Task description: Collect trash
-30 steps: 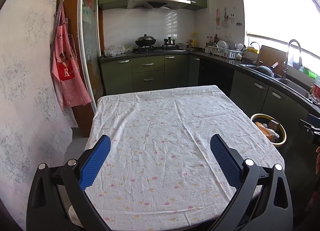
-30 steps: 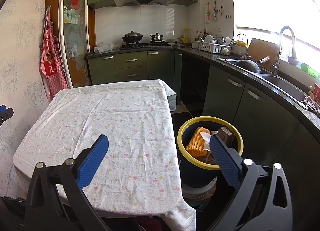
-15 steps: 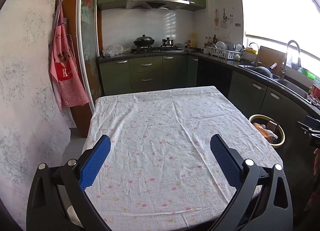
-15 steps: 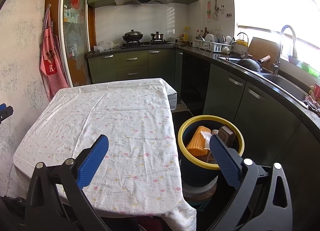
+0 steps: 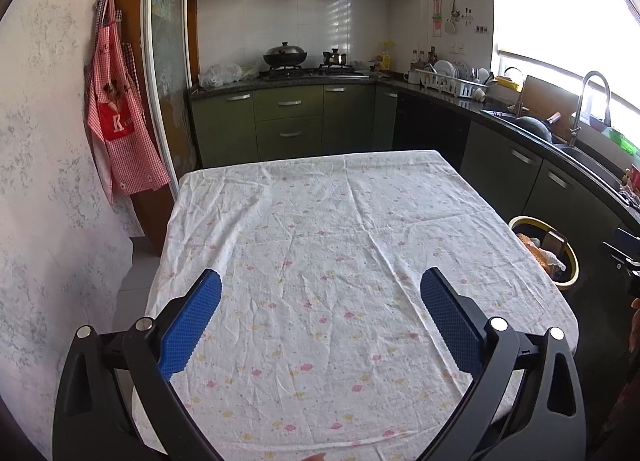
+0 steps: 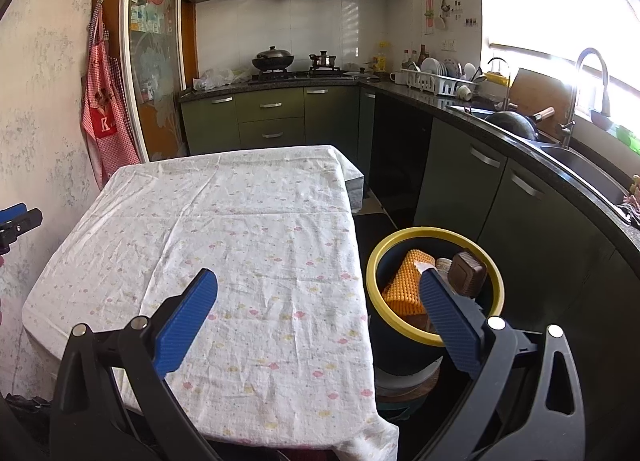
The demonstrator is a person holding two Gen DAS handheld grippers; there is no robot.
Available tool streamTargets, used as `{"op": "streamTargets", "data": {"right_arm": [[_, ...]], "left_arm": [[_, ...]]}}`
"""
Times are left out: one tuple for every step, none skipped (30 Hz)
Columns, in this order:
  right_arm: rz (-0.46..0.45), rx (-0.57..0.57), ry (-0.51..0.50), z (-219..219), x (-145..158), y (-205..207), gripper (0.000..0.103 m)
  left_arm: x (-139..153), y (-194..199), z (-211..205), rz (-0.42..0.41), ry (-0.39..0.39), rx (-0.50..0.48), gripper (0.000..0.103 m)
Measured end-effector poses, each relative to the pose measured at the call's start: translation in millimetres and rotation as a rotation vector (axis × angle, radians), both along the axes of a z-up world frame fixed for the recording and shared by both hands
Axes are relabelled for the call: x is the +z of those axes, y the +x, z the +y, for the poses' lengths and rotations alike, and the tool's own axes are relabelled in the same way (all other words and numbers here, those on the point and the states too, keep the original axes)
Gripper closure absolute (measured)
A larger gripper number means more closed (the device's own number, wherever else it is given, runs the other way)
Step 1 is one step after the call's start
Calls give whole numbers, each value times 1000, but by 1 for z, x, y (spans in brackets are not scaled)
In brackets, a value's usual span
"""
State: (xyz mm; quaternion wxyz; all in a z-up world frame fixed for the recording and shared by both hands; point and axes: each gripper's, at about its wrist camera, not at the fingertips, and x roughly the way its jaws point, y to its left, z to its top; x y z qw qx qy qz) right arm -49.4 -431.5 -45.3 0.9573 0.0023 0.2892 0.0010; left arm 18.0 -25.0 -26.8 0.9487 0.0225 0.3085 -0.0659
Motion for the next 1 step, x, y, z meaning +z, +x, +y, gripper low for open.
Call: {"op": "streamTargets", "data": {"right_arm": [[13, 13, 0, 1, 1, 13, 7]], "left_arm": [[-5, 13, 5, 14, -8, 5, 5]]}}
